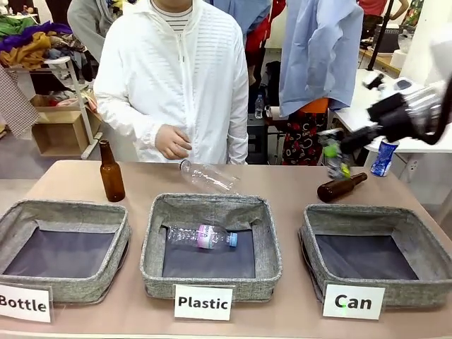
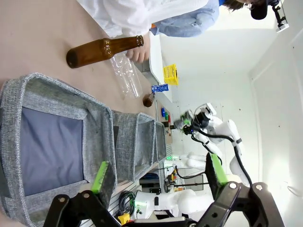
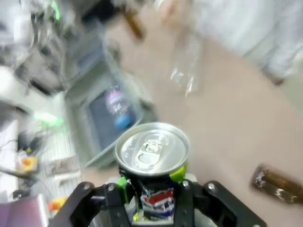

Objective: Sort the can waste into the basket.
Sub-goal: Pick up the can waste from the table and place it in the right Fabric basket.

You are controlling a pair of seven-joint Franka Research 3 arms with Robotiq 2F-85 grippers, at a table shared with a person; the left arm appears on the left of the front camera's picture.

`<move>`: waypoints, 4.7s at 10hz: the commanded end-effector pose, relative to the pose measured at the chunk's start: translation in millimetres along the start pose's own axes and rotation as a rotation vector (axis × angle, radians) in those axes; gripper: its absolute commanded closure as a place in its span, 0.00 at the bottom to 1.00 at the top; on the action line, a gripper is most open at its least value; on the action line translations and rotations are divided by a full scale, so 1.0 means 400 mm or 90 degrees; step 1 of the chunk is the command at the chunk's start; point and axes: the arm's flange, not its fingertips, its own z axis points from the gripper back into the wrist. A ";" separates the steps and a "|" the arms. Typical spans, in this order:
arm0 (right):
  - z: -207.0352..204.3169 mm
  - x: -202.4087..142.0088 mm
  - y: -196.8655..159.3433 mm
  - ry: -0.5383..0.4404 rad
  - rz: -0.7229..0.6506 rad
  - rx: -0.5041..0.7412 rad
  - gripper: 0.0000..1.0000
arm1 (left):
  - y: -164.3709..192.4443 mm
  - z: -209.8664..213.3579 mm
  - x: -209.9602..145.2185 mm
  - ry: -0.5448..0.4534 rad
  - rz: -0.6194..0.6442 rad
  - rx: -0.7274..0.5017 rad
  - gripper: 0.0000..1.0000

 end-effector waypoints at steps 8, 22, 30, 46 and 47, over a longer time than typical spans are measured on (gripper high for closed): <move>0.026 -0.132 0.157 0.369 0.140 0.016 0.89 | -0.001 0.000 -0.002 -0.001 -0.013 -0.008 0.00; 0.099 -0.118 0.042 -0.141 -0.222 0.145 0.00 | -0.001 0.000 -0.002 -0.001 -0.013 -0.008 0.00; 0.225 -0.357 -0.042 -0.342 -0.506 0.185 0.00 | -0.001 0.000 -0.002 -0.001 -0.013 -0.008 0.00; 0.420 -0.449 -0.094 -0.341 -0.038 -0.016 0.00 | -0.001 0.000 -0.002 -0.001 -0.013 -0.008 0.00; 0.435 -0.492 -0.140 -0.316 0.041 -0.155 0.00 | -0.001 0.000 -0.002 -0.001 -0.013 -0.008 0.00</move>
